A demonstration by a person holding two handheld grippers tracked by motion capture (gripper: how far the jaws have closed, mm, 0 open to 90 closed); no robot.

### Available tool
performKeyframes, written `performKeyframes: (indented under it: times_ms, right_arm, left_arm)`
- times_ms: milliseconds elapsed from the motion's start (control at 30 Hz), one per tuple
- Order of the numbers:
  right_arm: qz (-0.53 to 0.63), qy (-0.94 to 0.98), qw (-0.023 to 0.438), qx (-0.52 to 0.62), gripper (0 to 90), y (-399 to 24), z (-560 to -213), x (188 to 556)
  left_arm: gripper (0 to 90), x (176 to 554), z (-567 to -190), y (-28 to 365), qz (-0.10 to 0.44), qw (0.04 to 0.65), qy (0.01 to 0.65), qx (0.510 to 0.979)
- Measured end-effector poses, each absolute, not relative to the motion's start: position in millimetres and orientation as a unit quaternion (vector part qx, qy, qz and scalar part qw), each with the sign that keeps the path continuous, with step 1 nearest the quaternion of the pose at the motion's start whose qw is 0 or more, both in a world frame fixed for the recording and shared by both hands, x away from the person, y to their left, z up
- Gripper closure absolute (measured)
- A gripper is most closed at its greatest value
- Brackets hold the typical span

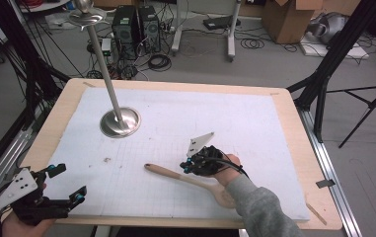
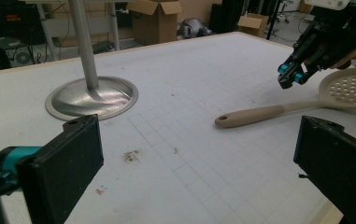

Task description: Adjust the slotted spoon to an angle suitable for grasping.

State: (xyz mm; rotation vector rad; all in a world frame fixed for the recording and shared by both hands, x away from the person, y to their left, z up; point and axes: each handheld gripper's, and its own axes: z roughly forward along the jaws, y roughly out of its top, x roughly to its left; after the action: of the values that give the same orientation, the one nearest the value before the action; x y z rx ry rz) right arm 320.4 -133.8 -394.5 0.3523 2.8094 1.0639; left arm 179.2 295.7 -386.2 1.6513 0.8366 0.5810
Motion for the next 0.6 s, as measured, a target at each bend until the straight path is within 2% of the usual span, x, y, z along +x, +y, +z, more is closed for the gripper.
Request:
performKeyframes:
  times_ms: [33, 167, 333, 400, 600]
  right_arm:
    - [0.351, 0.927, 0.06, 0.117, 89.0, -135, -393, 319]
    - [0.36, 0.923, 0.066, 0.12, 74.6, -140, -387, 310]
    - [0.409, 0.901, 0.037, 0.138, 55.0, -148, -384, 300]
    - [0.414, 0.898, 0.047, 0.139, 50.2, -152, -384, 296]
    - [0.424, 0.891, 0.055, 0.155, 26.5, -163, -382, 292]
  left_arm:
    - [1.7, 179, -386, 296, 0.248, 0.565, 0.355, 0.702]
    - [1.7, 178, -385, 297, 0.249, 0.567, 0.356, 0.7]
    - [1.8, 179, -385, 300, 0.249, 0.567, 0.357, 0.699]
    - [1.8, 180, -385, 300, 0.249, 0.568, 0.357, 0.698]
    - [1.8, 182, -384, 299, 0.247, 0.569, 0.355, 0.699]
